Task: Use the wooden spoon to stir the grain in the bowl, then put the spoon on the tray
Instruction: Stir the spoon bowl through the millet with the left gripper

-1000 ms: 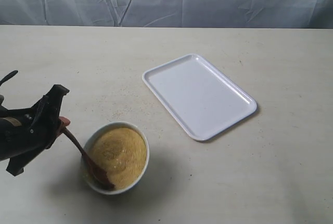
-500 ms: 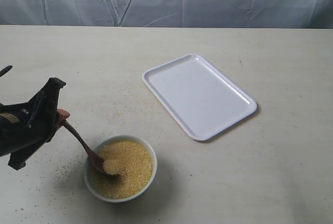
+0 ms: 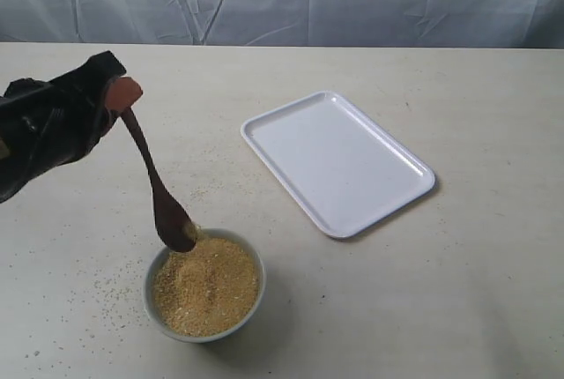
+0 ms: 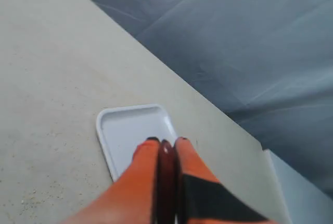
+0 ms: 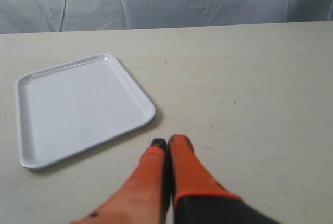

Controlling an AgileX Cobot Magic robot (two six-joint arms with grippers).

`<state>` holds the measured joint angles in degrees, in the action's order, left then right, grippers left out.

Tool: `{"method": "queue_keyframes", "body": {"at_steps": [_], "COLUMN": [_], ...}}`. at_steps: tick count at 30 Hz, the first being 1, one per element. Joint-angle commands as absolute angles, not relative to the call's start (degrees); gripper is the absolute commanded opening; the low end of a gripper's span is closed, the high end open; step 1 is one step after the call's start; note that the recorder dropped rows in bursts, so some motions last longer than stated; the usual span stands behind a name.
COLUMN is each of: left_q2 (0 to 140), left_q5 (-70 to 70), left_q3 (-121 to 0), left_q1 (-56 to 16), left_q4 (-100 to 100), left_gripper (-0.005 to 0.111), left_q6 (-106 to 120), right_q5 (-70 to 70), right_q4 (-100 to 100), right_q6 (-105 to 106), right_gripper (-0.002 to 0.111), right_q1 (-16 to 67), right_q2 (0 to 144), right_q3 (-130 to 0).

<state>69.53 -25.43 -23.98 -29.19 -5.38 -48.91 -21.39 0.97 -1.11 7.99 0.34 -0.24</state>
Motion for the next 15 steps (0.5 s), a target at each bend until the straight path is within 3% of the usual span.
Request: {"method": "queue_keyframes", "body": {"at_steps": [1,9,15], "left_q2": [66.76,76.51,85.58], "left_q5": [-26.98,-46.38,-51.83], "left_q3": [-24.30,-20.21,-20.21], "left_q1": [-29.25,-29.25,-29.25], "left_q4": [11.15,16.94,19.36], "left_gripper": [0.000,0.000,0.000], "left_q6": [-48.83,-38.08,-35.79], "right_q5": [-20.73,-20.96,-20.96], "right_q4": [0.97,0.96,0.96], "right_q6": [-1.17,-1.17,-1.17], "right_gripper": [0.003,0.003,0.003], "right_q1": [7.67,7.67,7.67], "right_q2": [0.00,0.00,0.00], "right_q3": [0.00,0.00,0.00]}}
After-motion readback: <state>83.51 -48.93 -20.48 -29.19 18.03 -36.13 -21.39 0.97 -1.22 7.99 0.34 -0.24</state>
